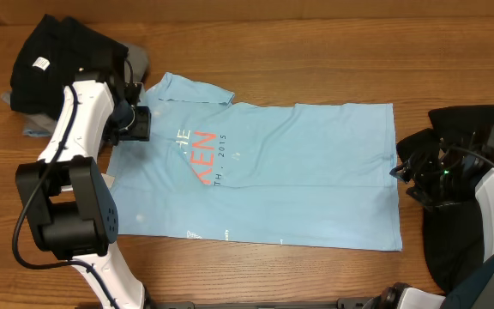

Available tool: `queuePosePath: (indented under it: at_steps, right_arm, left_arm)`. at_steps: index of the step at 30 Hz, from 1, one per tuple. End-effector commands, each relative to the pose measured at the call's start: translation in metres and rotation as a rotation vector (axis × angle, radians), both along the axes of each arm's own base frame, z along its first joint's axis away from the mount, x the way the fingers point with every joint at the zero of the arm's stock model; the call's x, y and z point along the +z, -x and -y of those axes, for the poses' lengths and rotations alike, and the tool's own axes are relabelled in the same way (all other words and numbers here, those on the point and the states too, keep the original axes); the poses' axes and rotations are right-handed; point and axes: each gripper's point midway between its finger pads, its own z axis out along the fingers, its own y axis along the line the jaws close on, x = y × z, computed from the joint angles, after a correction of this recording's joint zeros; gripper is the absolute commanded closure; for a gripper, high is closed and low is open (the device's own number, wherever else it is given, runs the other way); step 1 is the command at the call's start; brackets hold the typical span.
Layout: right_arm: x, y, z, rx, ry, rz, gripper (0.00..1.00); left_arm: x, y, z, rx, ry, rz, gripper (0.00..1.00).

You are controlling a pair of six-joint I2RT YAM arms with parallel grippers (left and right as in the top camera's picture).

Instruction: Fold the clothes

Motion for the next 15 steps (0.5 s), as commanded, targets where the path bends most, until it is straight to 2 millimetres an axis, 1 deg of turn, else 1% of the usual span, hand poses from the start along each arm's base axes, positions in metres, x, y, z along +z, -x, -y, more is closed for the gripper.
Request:
queuePosePath:
  at_steps: [1,2,3,4,9,12,15]
  right_arm:
    - [0.006,-0.006,0.001,0.006,0.006,0.024,0.38]
    - [0.006,-0.006,0.001,0.006,0.005,0.024,0.38]
    - [0.006,-0.006,0.000,0.006,0.004,0.022,0.38]
    - [0.006,-0.006,0.000,0.006,0.004,0.021,0.38]
    - [0.006,-0.005,0.000,0.006,0.002,0.018,0.38]
    - [0.006,-0.005,0.000,0.006,0.002,0.017,0.38]
    - [0.005,-0.004,0.000,0.006,0.001,0.014,0.38]
  left_arm:
    - [0.028,-0.013,0.051,-0.125,0.170,0.084,0.51]
    - [0.027,-0.012,0.056,-0.137,0.157,0.077,0.52]
    - [0.021,-0.010,0.060,-0.135,0.123,0.062,0.52]
    - [0.018,-0.010,0.062,-0.129,0.104,0.055,0.52]
    - [-0.009,-0.009,0.077,-0.133,-0.007,0.017,0.53]
    - [-0.022,-0.009,0.075,-0.112,-0.091,-0.007,0.48]
    - [-0.031,-0.006,0.069,-0.117,-0.150,-0.032,0.47]
